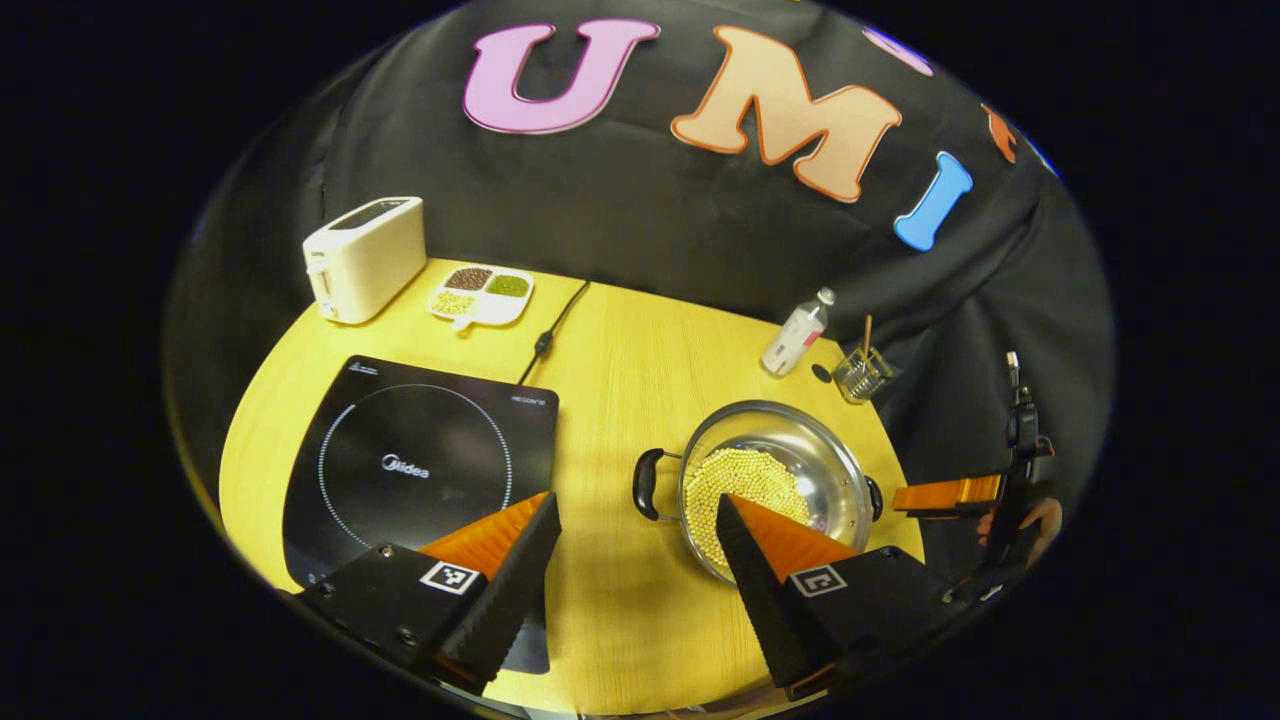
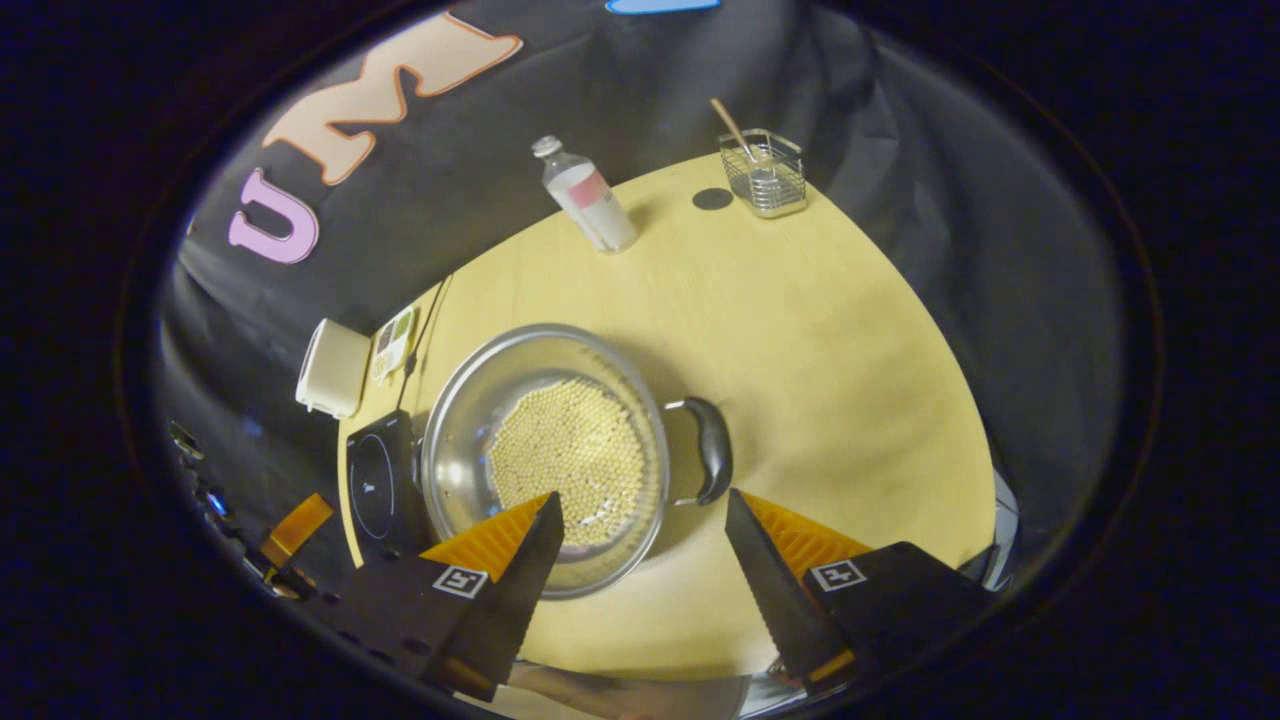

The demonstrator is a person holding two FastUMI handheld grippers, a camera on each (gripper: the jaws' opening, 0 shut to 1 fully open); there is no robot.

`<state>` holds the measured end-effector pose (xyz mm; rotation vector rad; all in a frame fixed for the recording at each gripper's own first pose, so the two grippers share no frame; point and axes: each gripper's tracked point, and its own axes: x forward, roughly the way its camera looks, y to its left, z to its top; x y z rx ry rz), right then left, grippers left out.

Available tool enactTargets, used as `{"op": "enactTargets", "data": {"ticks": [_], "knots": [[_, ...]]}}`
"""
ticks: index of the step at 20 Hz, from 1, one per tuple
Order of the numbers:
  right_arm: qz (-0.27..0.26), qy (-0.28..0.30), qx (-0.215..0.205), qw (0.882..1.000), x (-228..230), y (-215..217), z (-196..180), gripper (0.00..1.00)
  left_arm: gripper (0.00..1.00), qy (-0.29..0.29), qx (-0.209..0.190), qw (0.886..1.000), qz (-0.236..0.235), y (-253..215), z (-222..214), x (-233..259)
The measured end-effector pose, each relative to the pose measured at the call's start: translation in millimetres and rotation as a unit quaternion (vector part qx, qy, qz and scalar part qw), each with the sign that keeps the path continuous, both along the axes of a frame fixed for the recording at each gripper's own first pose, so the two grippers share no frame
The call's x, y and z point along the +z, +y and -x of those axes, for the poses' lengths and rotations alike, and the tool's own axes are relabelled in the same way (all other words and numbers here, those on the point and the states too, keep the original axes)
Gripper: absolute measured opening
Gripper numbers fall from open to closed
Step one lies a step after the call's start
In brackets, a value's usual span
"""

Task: First push the handle of the pot to place it horizontally, then grasp the pot with both hands and set it on the induction cooktop.

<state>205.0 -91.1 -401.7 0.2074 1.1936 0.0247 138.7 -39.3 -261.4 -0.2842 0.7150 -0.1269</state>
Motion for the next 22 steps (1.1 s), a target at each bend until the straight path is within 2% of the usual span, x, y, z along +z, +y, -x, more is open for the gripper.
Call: {"op": "enactTargets", "data": {"ticks": [1,2,5,6,7,8,9,10,11,12,13,14,18,19,22], "knots": [[-0.009,0.009,0.005,1.0,-4,-4,-7,1.0,0.97,0.014,-0.005,1.0,0.004,-5,-7,-9],[-0.018,0.017,0.009,1.0,-9,-5,-13,0.94,0.97,0.027,-0.009,1.0,0.006,-10,-13,-18],[-0.04,0.051,0.026,0.998,-30,-9,-20,0.94,0.97,0.073,-0.018,0.997,-0.012,-19,-27,-43],[-0.045,0.063,0.031,0.997,-37,-9,-22,1.0,0.98,0.082,-0.021,0.996,-0.013,-24,-33,-49],[-0.054,0.075,0.035,0.995,-43,-8,-23,0.94,0.97,0.093,-0.026,0.995,-0.011,-29,-38,-56],[-0.064,0.086,0.036,0.994,-48,-6,-24,1.0,0.96,0.106,-0.027,0.994,-0.013,-33,-42,-62],[-0.074,0.095,0.036,0.992,-52,-4,-26,0.92,0.97,0.116,-0.027,0.993,-0.02,-33,-46,-69],[-0.085,0.104,0.036,0.99,-58,-3,-28,1.0,0.97,0.125,-0.027,0.991,-0.026,-31,-49,-76],[-0.092,0.112,0.036,0.989,-62,-3,-28,0.91,0.97,0.133,-0.026,0.99,-0.032,-31,-51,-81],[-0.098,0.116,0.038,0.988,-67,-3,-30,0.99,0.97,0.14,-0.025,0.989,-0.035,-31,-53,-85],[-0.1,0.121,0.04,0.987,-73,-1,-29,0.99,0.97,0.147,-0.024,0.988,-0.035,-31,-55,-89],[-0.101,0.126,0.045,0.986,-78,1,-29,0.88,0.96,0.155,-0.023,0.987,-0.034,-32,-56,-94],[-0.106,0.142,0.061,0.982,-90,7,-26,0.88,0.93,0.189,-0.019,0.981,-0.022,-37,-58,-109],[-0.111,0.146,0.061,0.981,-91,9,-25,0.8,0.89,0.197,-0.016,0.98,-0.018,-38,-60,-111],[-0.12,0.162,0.059,0.978,-98,12,-27,0.65,0.83,0.217,-0.013,0.976,-0.004,-42,-65,-117]]}}
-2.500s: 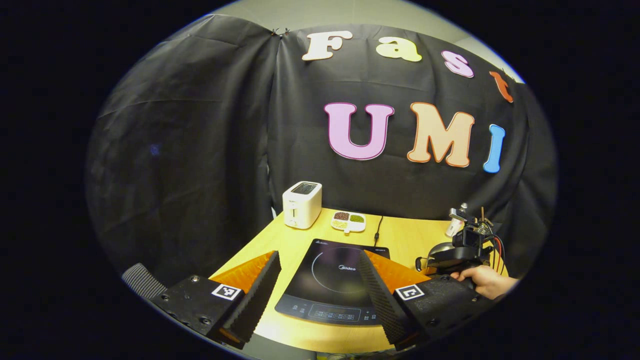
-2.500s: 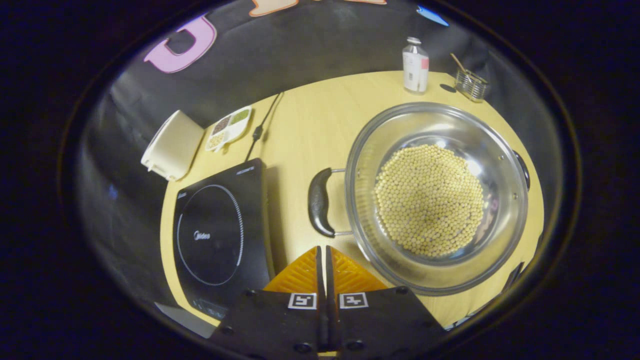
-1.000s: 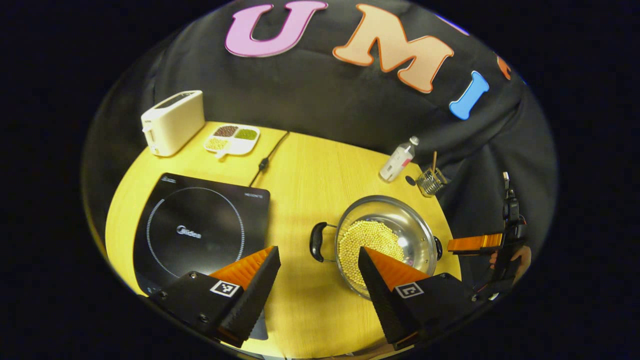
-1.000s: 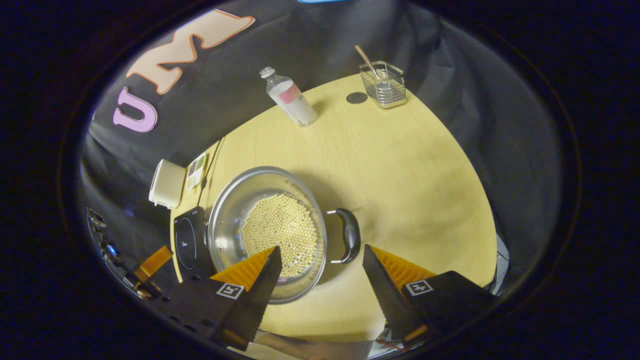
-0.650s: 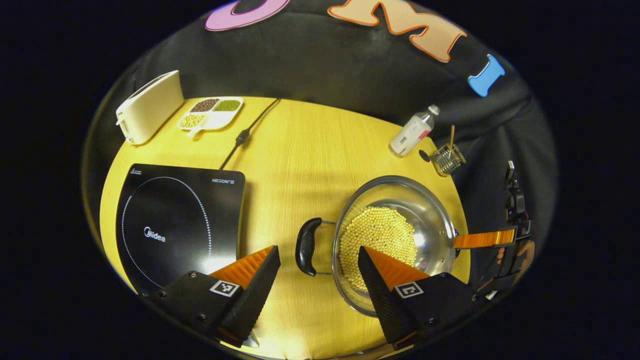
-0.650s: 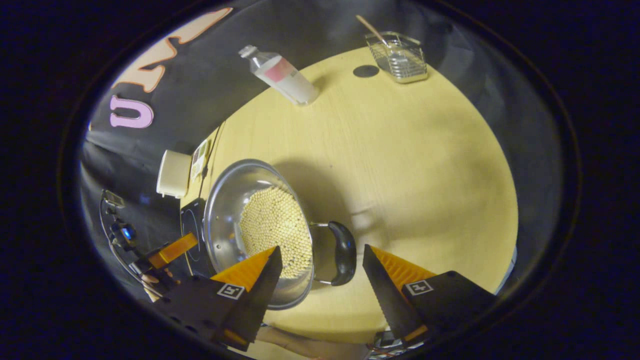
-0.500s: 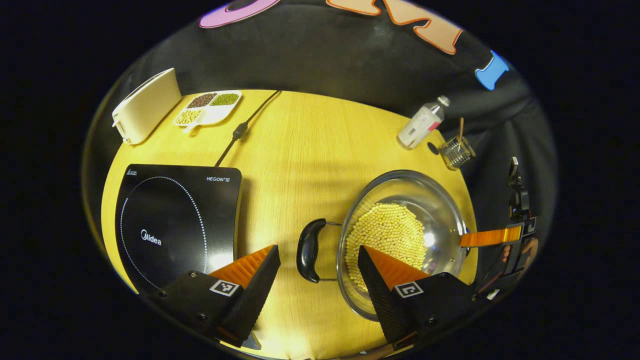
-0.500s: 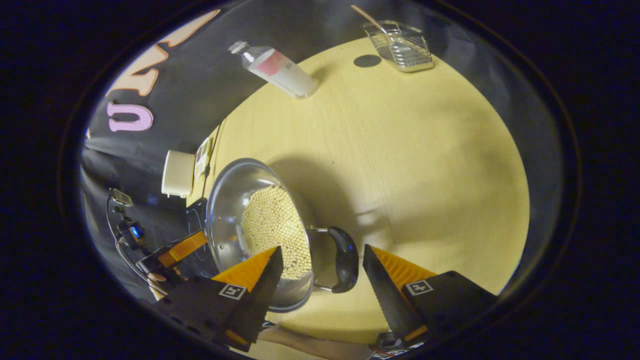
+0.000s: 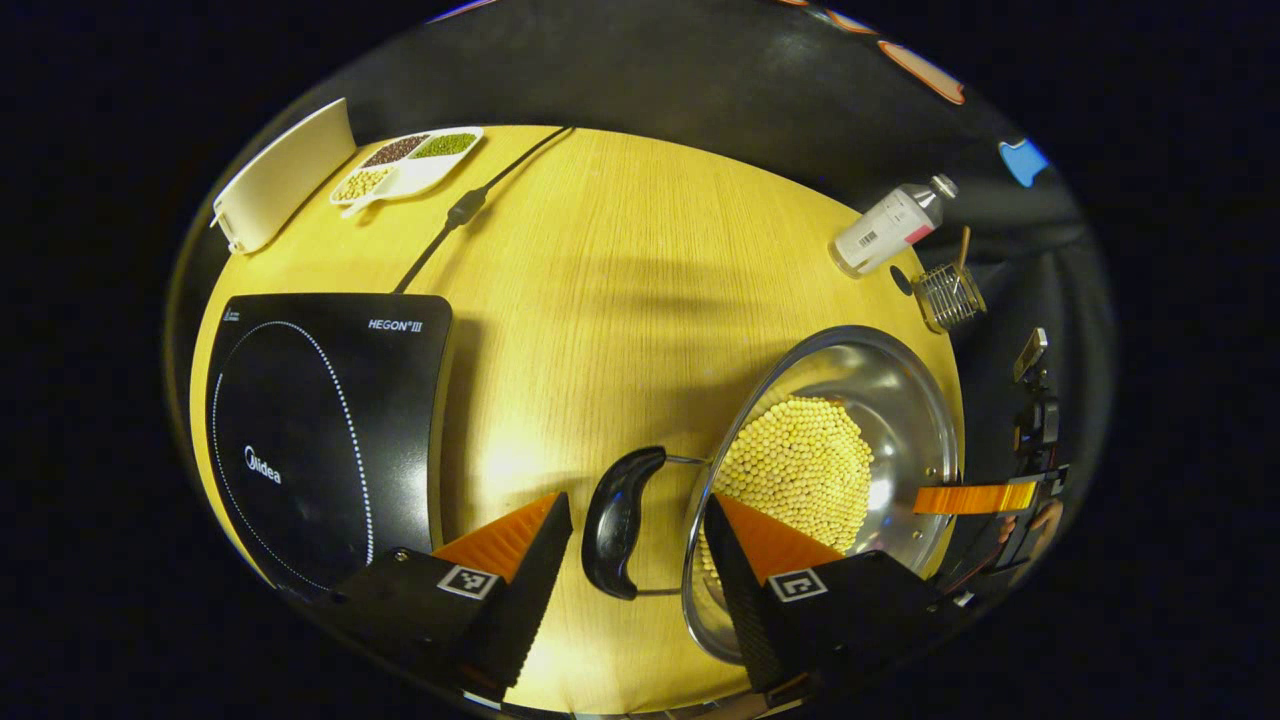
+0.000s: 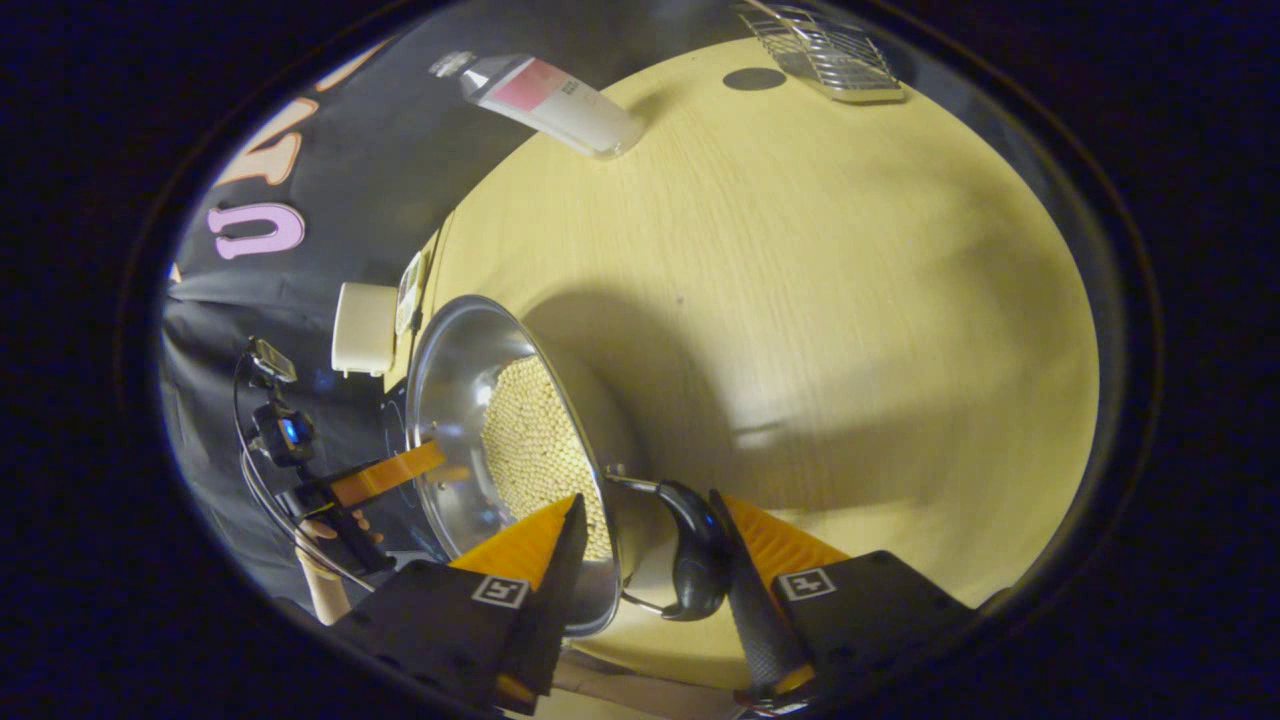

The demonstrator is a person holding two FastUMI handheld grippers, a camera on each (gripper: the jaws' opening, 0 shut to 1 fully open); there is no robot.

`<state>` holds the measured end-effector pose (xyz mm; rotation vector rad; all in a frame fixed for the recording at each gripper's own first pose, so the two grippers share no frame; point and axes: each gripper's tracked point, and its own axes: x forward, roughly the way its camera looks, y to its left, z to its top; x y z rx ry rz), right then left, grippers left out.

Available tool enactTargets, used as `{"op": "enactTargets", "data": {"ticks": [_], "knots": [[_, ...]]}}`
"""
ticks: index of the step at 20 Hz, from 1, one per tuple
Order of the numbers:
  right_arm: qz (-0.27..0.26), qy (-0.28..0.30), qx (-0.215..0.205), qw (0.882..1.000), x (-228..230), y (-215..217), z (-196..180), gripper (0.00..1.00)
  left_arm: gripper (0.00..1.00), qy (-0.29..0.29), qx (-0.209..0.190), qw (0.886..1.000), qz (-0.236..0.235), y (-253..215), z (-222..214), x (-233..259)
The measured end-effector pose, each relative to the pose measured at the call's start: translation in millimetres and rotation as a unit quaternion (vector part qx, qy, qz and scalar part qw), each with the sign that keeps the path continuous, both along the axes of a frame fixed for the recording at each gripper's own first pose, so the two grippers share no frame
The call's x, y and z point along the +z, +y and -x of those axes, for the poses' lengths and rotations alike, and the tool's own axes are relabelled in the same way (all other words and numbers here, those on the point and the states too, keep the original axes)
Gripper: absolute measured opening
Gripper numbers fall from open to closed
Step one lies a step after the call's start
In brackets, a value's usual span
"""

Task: First push the handle of the pot to place it horizontally, then grasp the pot with both hands and set it on the induction cooktop.

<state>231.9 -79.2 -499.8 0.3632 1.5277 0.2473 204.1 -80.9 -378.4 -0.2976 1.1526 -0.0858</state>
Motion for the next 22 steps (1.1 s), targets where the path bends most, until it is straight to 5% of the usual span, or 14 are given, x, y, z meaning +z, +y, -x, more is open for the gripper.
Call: {"op": "enactTargets", "data": {"ticks": [2,3,5,7,9,22], "knots": [[0.01,0.0,0.006,1.0,-7,-4,0,0.64,0.8,0.017,-0.006,1.0,0.004,-5,0,-3],[0.004,0.004,0.006,1.0,-6,-5,2,0.72,0.69,0.027,-0.012,1.0,-0.004,-4,1,-8],[-0.003,0.012,0.004,1.0,-7,-5,3,0.49,0.7,0.04,-0.024,0.999,-0.018,-2,2,-10],[-0.005,0.012,0.004,1.0,-8,-5,4,0.46,0.65,0.055,-0.025,0.998,-0.028,-2,3,-12],[-0.002,0.004,0.006,1.0,-5,-7,1,0.51,0.65,0.063,-0.02,0.997,-0.032,-1,3,-11],[0.018,0.003,0.023,1.0,30,-28,47,0.46,0.6,0.092,-0.018,0.995,-0.024,-19,62,21]]}}
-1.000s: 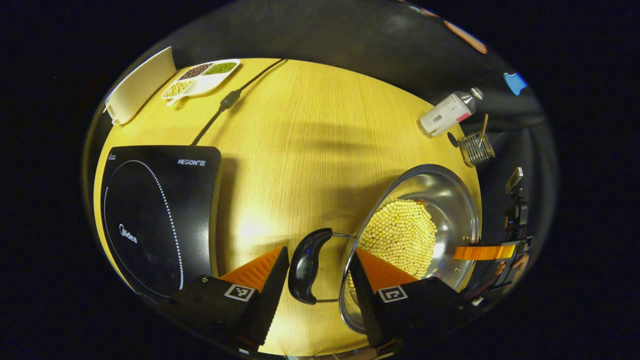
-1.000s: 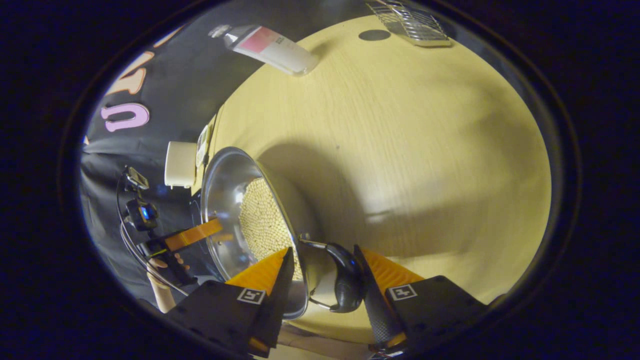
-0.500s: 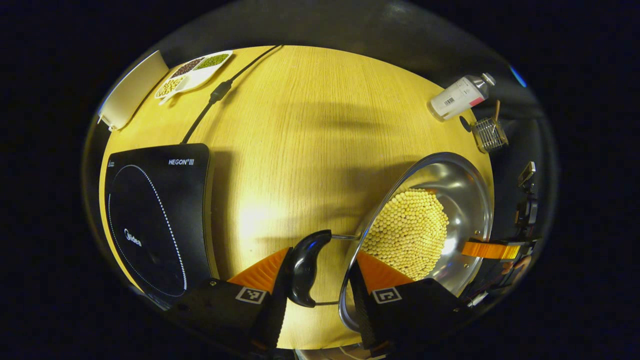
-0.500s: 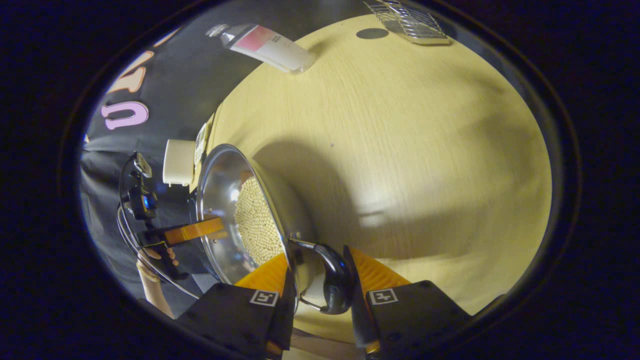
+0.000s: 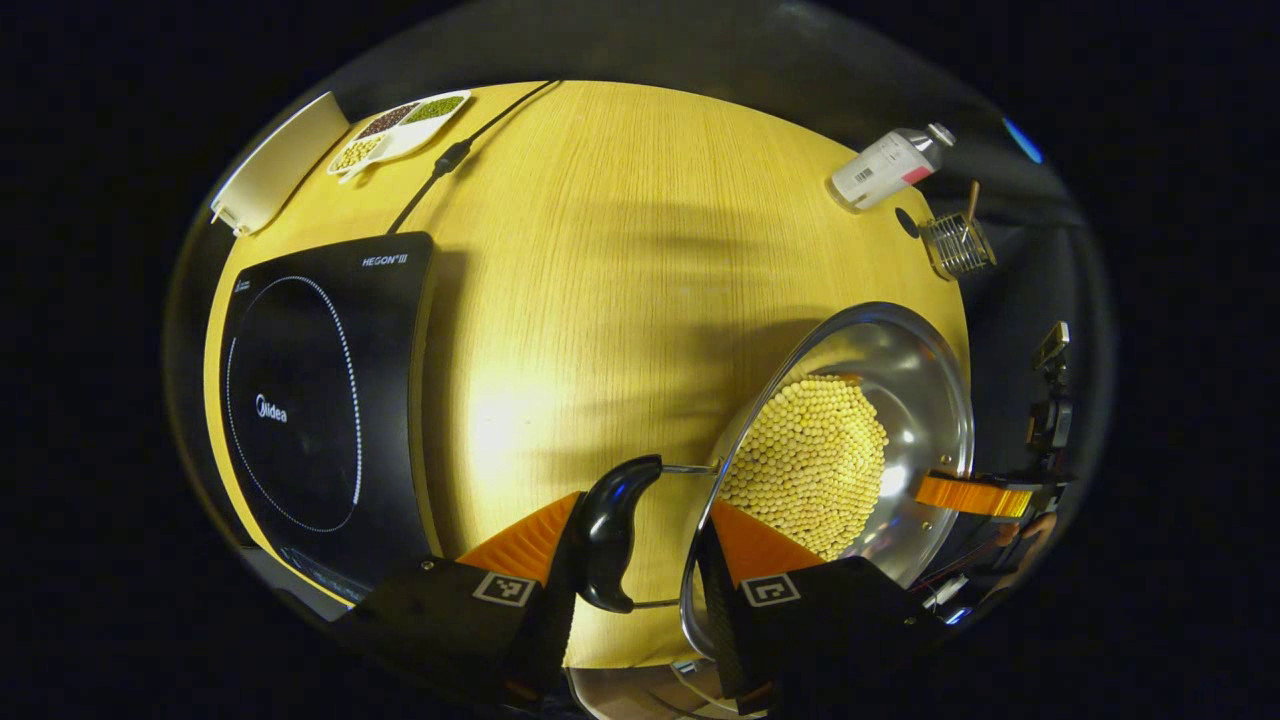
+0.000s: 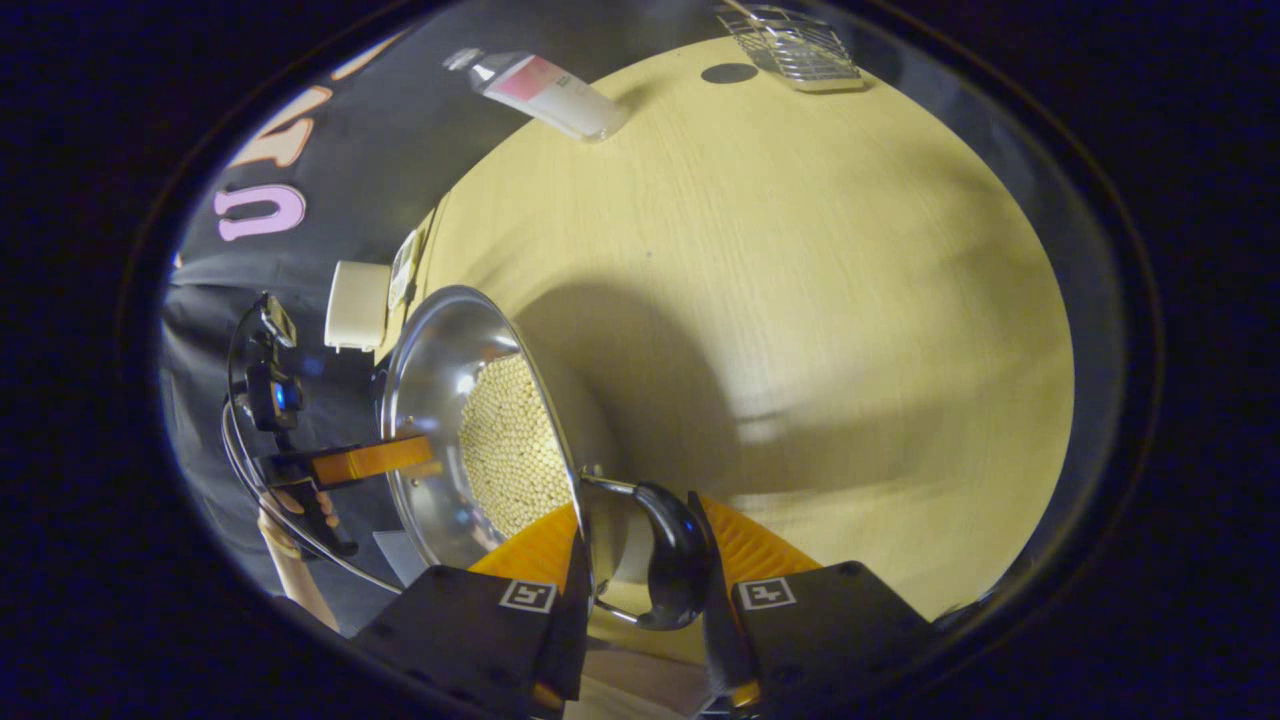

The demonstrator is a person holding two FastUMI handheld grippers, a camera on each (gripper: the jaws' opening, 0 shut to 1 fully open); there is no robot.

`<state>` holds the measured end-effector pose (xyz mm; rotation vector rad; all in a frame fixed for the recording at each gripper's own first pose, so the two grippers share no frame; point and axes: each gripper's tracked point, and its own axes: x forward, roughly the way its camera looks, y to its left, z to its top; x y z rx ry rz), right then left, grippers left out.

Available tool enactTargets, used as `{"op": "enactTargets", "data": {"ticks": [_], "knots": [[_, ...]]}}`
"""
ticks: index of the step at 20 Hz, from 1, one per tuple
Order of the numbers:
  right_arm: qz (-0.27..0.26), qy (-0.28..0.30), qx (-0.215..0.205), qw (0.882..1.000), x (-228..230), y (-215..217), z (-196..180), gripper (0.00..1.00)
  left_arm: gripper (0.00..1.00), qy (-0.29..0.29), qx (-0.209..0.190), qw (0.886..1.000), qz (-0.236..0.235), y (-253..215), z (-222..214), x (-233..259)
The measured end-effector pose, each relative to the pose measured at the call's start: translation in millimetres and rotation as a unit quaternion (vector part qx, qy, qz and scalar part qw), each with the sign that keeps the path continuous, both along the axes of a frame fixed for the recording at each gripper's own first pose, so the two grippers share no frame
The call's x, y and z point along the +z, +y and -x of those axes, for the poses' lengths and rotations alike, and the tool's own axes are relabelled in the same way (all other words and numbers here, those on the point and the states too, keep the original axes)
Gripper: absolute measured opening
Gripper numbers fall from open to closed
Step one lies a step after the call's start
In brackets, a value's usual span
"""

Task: First push the handle of the pot to place it horizontally, then grasp the pot with both hands and set it on the induction cooktop.

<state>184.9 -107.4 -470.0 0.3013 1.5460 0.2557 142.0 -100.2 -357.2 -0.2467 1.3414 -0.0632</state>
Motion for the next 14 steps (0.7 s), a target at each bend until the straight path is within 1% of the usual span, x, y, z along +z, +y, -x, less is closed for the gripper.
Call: {"op": "enactTargets", "data": {"ticks": [2,3,6,9,10,14], "knots": [[-0.003,0.001,0.0,1.0,7,5,12,0.46,0.6,0.001,0.001,1.0,0.0,5,12,7],[-0.005,0.001,0.0,1.0,10,9,19,0.46,0.63,-0.001,0.0,1.0,-0.001,8,18,12],[-0.007,0.0,0.0,1.0,21,24,38,0.46,0.6,-0.008,-0.004,1.0,-0.001,22,35,24],[-0.003,-0.009,0.003,1.0,33,45,54,0.46,0.6,-0.016,-0.007,1.0,0.001,41,49,37],[0.0,-0.014,0.005,1.0,38,52,57,0.51,0.6,-0.023,-0.007,1.0,0.004,50,53,41],[0.009,-0.036,0.011,0.999,55,90,76,0.51,0.6,-0.036,-0.01,0.999,0.017,88,72,54]]}}
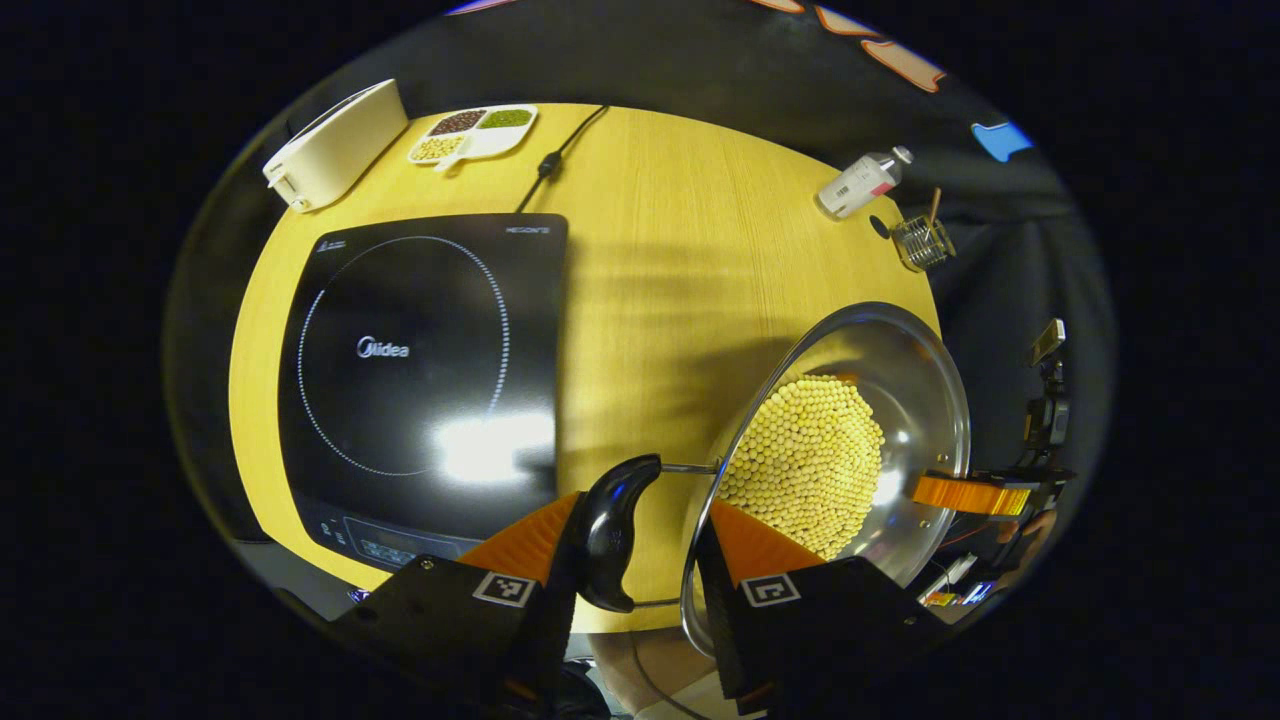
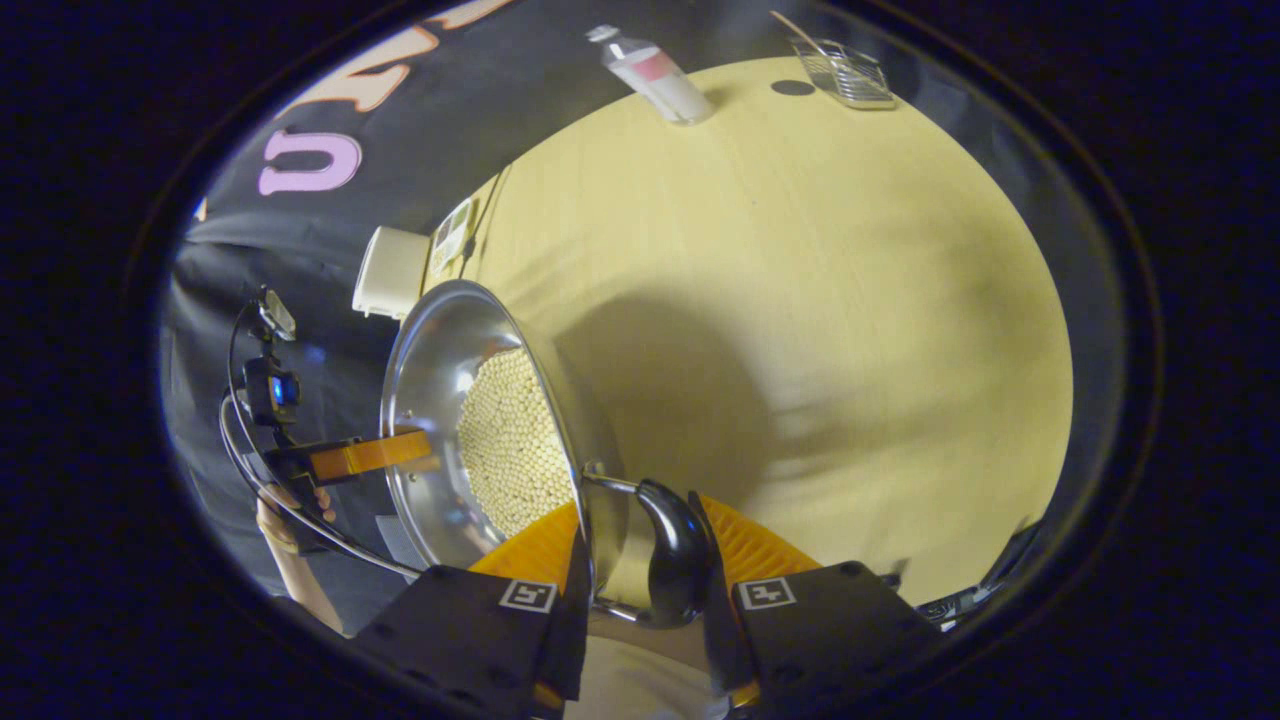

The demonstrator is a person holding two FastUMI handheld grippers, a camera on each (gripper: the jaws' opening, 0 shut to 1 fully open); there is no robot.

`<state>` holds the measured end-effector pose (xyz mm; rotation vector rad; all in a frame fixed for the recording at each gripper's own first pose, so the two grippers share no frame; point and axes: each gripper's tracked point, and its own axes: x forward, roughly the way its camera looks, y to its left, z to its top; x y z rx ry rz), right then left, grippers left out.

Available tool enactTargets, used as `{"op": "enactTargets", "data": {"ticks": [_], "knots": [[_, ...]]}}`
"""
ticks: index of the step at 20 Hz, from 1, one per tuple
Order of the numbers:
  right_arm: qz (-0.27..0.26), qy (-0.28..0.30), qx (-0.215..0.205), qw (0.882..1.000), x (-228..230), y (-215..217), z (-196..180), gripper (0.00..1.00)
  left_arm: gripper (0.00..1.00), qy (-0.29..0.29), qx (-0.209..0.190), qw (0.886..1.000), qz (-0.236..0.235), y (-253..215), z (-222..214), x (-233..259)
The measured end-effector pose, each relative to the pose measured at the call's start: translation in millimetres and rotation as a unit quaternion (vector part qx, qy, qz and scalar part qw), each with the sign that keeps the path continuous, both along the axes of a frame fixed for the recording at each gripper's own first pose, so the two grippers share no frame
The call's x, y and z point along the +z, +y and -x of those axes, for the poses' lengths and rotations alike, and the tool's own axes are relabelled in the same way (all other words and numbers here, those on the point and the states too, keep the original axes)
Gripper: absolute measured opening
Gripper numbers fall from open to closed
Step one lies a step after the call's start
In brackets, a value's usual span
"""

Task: First push the handle of the pot to place it horizontally, then grasp the pot with both hands and set it on the induction cooktop.

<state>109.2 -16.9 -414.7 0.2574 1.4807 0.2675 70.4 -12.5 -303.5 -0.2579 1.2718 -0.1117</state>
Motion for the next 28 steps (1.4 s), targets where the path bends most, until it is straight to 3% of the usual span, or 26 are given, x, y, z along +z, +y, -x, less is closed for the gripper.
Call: {"op": "enactTargets", "data": {"ticks": [9,13,15,20,28], "knots": [[0.02,-0.023,-0.003,1.0,-9,143,46,0.51,0.6,-0.034,-0.017,0.999,0.013,143,14,-1],[0.014,-0.016,0.003,1.0,-29,208,55,0.51,0.6,-0.051,-0.014,0.999,-0.006,207,17,-5],[0.012,-0.015,0.009,1.0,-40,234,51,0.46,0.6,-0.065,-0.01,0.998,-0.018,232,9,-9],[0.009,-0.022,0.015,1.0,-61,284,34,0.46,0.6,-0.091,0.002,0.995,-0.037,280,-12,-15],[0.021,-0.036,0.013,0.999,-77,316,-13,0.45,0.6,-0.121,-0.001,0.991,-0.054,310,-56,-20]]}}
